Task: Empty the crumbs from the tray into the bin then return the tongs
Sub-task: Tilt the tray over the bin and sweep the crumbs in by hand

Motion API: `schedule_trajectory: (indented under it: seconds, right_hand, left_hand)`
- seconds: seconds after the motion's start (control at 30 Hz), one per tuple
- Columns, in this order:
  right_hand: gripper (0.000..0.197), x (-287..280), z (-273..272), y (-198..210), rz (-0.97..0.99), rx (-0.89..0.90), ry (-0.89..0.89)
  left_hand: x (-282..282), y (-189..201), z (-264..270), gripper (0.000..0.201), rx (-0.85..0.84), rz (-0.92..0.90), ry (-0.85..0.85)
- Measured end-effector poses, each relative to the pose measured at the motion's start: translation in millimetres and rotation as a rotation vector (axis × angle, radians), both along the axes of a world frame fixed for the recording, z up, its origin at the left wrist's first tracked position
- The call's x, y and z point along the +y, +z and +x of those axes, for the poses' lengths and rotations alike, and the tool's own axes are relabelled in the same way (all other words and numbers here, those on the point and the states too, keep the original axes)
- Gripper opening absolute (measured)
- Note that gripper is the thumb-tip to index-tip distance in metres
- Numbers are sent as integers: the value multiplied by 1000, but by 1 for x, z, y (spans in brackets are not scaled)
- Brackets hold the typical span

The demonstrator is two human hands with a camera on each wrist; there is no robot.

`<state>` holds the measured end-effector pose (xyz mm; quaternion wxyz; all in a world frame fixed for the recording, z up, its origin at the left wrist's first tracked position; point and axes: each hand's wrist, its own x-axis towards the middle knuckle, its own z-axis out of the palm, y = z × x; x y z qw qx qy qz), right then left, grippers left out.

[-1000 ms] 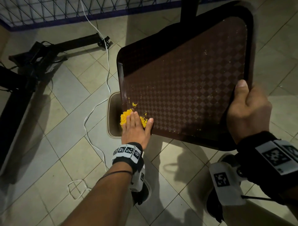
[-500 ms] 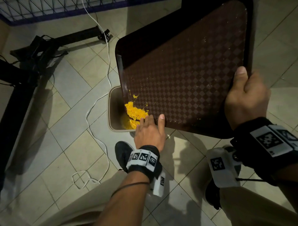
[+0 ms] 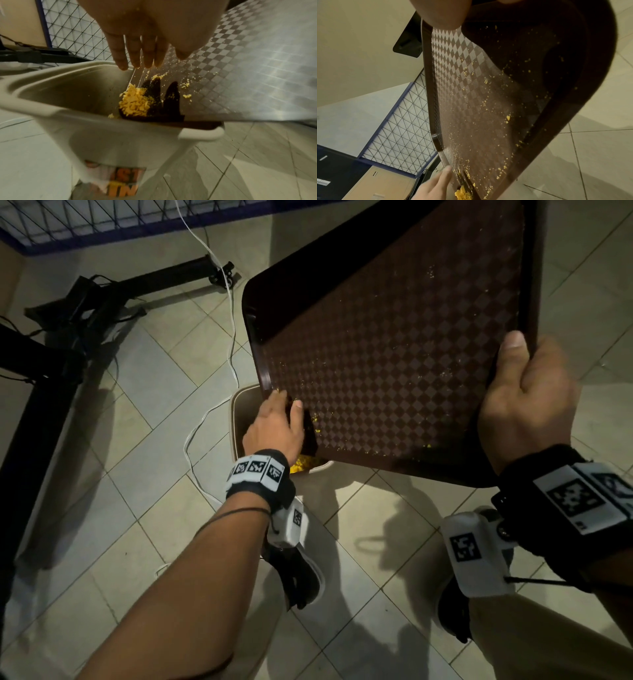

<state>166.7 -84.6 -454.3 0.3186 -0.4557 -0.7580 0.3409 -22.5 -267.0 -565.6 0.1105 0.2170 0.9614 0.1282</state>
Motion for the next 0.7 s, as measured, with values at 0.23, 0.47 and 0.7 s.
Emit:
schedule_trajectory:
  seconds: [0.23, 0.47, 0.7]
  right_hand:
    - [32, 0, -1, 6, -15, 13, -5]
    - [36, 5, 2, 10, -36, 20, -82]
    - [32, 4, 1, 13, -37, 36, -68]
  left_hand:
    - [9, -32, 5, 89, -221, -26, -26]
    - [-13, -31, 19, 85, -203, -131, -64]
    - [4, -23, -1, 70, -36, -68, -13]
